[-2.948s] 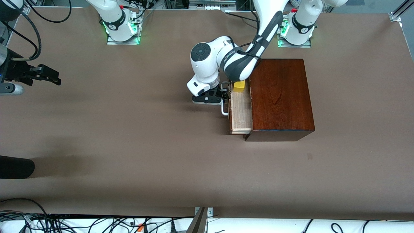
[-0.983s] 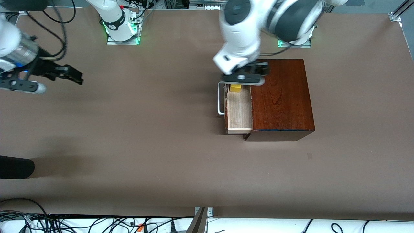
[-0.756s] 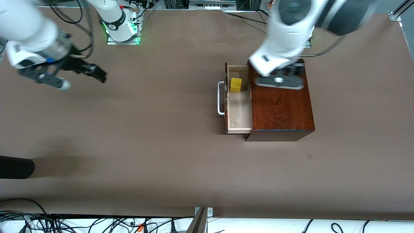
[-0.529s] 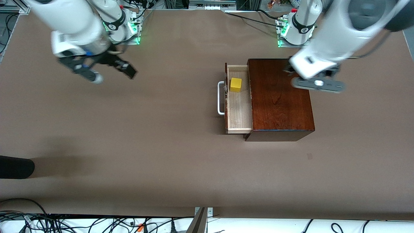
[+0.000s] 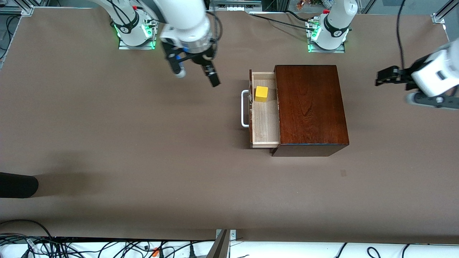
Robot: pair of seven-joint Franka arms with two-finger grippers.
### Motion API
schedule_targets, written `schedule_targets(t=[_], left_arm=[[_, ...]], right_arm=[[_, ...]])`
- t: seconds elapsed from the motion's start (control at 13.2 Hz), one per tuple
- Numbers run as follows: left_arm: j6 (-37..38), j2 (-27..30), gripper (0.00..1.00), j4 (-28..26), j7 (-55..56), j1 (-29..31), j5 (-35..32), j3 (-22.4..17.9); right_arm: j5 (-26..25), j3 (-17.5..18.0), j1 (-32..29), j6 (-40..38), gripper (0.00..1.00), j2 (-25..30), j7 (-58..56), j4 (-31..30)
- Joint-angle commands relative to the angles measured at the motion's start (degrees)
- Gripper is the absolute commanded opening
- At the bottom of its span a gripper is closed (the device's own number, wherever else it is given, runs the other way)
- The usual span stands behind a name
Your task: Open drawer, take yellow block, close drawer
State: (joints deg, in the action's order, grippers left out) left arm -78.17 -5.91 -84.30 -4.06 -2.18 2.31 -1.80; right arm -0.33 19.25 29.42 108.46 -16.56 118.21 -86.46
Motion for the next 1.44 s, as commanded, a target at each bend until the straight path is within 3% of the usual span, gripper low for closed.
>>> schedule_targets(t=[0.0,0.23,0.38,0.68,1.36], left_arm=[[-10.48,10.72,1.00,-14.36,-0.07,0.42,0.59,-0.05],[-13.04,10.83,1.00,-16.16,0.36,1.13,0.86,0.04],[-13.67,11.79,1.00,-17.21,0.37,1.56,0.42,0.04],[-15.78,10.84,1.00,-15.99,2.30,1.22,-4.93,1.88],[-16.58,9.95,1.00,-14.84,2.39,1.04,-4.33,2.06]], right_arm=[[-3.96,-0.62,5.36,0.44,1.00,-9.60,14.45,10.57],[-8.63,-0.80,11.08,0.44,1.00,-20.06,30.37,22.18],[-9.42,-0.97,13.20,1.92,1.00,-24.38,36.45,25.54],[-10.66,-3.96,17.07,6.59,1.00,-27.91,41.40,25.46],[-10.66,-3.96,18.75,6.59,1.00,-31.43,41.31,22.92]])
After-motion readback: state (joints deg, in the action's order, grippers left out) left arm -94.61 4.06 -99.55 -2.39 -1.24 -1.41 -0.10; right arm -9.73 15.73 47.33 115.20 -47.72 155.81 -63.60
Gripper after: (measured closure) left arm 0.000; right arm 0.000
